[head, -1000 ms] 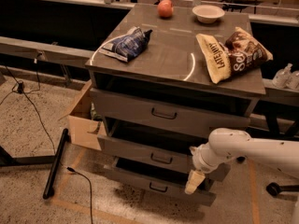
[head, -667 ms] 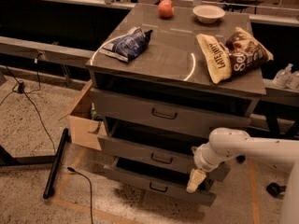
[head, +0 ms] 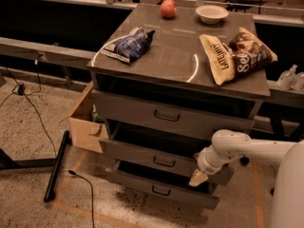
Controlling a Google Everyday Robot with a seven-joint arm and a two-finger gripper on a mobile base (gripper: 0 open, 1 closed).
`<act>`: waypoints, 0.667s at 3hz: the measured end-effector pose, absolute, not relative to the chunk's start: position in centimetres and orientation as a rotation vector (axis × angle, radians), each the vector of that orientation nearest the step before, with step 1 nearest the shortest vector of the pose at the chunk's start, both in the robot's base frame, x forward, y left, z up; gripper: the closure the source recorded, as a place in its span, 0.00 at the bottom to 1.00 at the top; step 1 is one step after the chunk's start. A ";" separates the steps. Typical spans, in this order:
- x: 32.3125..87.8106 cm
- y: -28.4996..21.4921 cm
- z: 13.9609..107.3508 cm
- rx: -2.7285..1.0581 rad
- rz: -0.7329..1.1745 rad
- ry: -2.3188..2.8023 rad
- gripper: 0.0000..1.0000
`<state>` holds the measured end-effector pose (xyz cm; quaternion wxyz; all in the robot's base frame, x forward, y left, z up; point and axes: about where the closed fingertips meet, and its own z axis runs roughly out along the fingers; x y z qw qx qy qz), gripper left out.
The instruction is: Open middle drawer
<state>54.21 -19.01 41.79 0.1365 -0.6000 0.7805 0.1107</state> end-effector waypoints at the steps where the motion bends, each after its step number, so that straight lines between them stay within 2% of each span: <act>1: 52.6 -18.8 42.7 -1.753 0.379 2.266 0.64; 2: 49.7 -18.2 46.1 -1.773 0.477 2.309 0.88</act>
Offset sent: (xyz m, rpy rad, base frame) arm -0.0829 0.0116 0.0961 0.0379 0.2384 0.0344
